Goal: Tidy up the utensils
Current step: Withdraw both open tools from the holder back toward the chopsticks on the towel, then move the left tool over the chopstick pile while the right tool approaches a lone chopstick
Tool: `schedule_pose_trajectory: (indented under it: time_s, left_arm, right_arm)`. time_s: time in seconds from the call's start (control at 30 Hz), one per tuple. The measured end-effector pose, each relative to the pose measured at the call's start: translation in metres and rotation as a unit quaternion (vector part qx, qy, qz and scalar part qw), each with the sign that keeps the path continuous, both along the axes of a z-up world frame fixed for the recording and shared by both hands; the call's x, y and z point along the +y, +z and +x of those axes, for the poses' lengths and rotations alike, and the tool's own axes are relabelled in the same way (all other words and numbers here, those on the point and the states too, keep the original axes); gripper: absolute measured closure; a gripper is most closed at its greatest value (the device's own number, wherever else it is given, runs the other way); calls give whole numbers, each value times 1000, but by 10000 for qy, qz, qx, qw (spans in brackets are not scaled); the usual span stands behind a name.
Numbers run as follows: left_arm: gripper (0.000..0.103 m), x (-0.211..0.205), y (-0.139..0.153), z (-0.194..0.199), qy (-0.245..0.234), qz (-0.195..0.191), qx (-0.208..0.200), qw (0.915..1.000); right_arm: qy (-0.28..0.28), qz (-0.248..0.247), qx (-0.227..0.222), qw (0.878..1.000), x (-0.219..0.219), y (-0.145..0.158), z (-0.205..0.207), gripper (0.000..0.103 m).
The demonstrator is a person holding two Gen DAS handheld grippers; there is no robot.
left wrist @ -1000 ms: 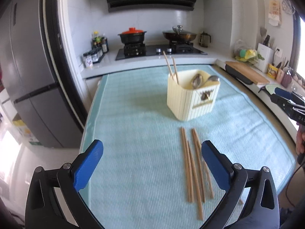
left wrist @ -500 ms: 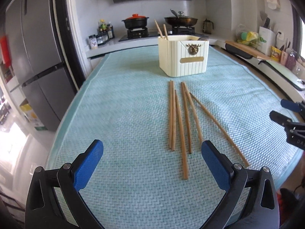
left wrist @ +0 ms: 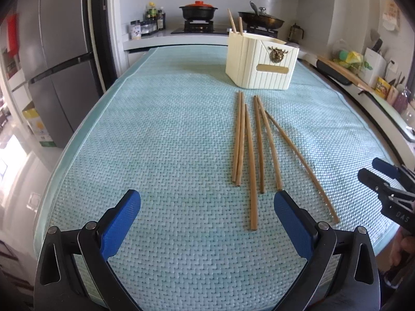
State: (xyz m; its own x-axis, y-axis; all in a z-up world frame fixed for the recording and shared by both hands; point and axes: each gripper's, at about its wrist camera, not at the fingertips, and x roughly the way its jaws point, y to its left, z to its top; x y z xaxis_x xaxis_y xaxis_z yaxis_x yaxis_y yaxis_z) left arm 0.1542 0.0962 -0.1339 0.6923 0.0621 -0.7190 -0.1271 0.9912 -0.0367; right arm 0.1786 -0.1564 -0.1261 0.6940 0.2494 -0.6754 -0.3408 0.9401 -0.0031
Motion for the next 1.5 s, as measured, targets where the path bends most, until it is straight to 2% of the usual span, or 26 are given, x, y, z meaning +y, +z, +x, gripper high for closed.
schedule_pose_trajectory:
  time_s: [0.2,0.47,0.57,0.63,0.73,0.93,1.17,1.5]
  left_arm:
    - [1,4,-3,3,53,49,53,10000]
    - [1,17,2,14,188,-81,18,9998]
    - [1,21,2,18,267,-54,26,9996]
    - [1,23,1,18,315,-110,43,9994]
    - [1,27,-2,17,369,-246,90,9990]
    - [1,27,-1,23,335,-242,139,9990]
    - [1,25,-3,66,65,-130,278,9995]
    - [1,11,-29,138,-583,386,725,9949]
  right_arm:
    - [145,-24,95,9998,13,-1,1,34]
    - [251,99,240,9993,26,2,18,36]
    - [350,57,305,9989,37,1,31,44]
    - [458,8,405,9981,47,0,42,54]
    - [597,-106,552,9966,65,-5,65,60]
    - [816,-472,689,9932,102,-18,108,62]
    - [742,-914,742,9903,111,-31,131,62]
    - [409,-992,671,9920,74,-22,118,62]
